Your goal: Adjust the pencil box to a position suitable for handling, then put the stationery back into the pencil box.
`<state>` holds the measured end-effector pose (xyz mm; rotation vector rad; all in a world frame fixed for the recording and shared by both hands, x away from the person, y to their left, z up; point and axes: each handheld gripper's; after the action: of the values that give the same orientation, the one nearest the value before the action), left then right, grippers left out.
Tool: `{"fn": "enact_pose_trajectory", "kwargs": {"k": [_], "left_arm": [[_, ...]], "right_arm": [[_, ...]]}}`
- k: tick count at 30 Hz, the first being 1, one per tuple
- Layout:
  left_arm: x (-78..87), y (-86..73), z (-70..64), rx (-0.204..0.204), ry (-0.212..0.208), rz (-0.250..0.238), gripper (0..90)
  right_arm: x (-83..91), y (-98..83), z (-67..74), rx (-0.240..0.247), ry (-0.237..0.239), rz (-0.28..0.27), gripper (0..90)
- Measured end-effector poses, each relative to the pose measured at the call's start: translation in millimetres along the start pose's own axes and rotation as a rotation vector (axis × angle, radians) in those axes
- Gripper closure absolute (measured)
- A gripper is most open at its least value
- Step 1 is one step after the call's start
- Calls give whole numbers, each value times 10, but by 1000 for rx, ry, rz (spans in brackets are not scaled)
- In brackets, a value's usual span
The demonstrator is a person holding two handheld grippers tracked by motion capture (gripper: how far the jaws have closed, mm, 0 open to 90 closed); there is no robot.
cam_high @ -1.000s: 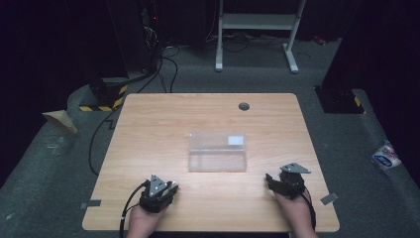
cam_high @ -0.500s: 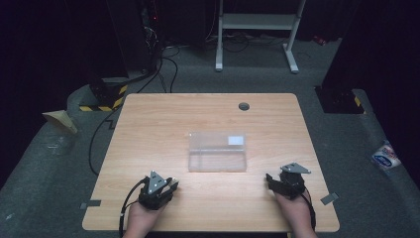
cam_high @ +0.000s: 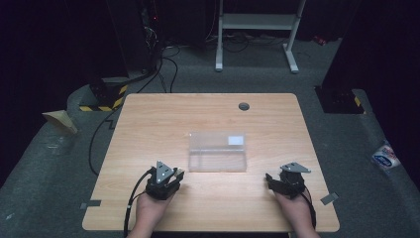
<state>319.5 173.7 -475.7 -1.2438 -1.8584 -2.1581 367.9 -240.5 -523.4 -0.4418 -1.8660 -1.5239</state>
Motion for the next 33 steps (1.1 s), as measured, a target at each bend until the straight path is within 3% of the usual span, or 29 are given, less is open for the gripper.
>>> {"fn": "enact_pose_trajectory", "kwargs": {"k": [8,13,17,33], "left_arm": [[18,142,57,-9,-6,-12,681],[-35,210,73,0,-46,-51,680],[-81,242,70,-19,-55,-50,680],[-292,503,49,-9,-86,-40,680]], "right_arm": [[6,-6,1,5,1,-3,293],[7,-7,3,6,-1,-3,295],[11,-10,8,6,-5,-4,299],[12,-11,10,5,-6,-4,300]]}}
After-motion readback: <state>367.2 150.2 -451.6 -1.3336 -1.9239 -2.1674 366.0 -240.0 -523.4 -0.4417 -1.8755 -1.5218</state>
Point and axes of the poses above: each handheld gripper's, and its own axes: x roughly backward along the jaws, y roughly out of its top, z roughly to its left, and after that the axes turned 6 degrees about -y, right-handed
